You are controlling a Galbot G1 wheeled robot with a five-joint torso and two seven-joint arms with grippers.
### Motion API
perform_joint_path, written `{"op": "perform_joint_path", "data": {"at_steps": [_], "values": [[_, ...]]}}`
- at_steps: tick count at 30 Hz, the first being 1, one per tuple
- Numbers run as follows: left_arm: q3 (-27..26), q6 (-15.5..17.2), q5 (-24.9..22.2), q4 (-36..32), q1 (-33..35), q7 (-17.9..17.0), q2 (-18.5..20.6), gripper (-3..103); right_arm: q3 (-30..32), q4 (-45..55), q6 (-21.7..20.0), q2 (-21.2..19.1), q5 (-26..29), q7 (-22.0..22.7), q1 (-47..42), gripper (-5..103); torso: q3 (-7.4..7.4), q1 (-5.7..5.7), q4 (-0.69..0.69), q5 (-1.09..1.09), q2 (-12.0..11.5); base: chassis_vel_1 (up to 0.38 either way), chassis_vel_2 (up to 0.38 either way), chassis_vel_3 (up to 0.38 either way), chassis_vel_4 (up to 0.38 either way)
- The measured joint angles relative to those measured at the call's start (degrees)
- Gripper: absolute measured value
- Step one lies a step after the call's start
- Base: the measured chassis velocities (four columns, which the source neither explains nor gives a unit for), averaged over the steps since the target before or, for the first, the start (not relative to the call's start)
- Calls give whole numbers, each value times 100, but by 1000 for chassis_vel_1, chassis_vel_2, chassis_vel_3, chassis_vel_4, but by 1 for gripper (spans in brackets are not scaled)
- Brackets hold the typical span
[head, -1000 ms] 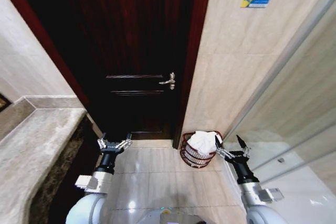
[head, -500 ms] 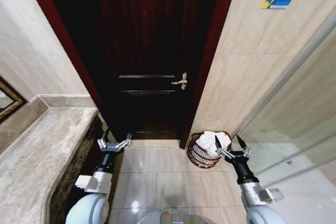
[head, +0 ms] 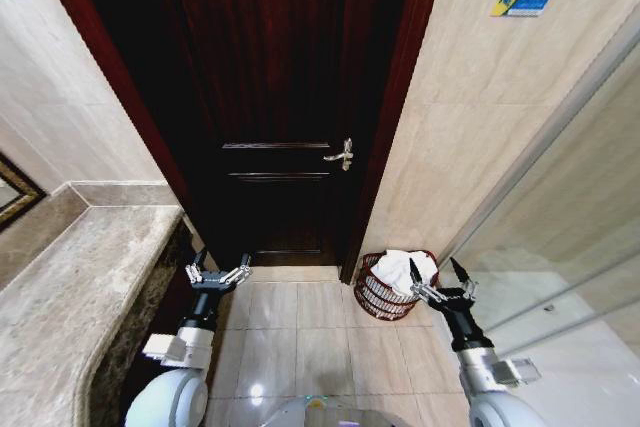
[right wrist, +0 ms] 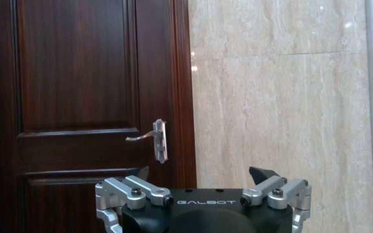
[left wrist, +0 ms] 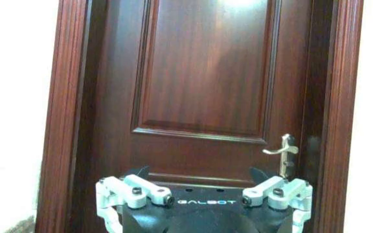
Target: Discard the used towel into the hamper.
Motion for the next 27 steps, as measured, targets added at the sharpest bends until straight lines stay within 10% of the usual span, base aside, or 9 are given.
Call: {"op": "perform_joint_path", "data": {"at_steps": [27], "values": [[0, 0, 0, 0, 0, 0, 0, 100, 0, 0, 0, 0, 0, 0, 0, 100, 0, -1, 0, 0, 1, 152, -155, -162, 153]]}}
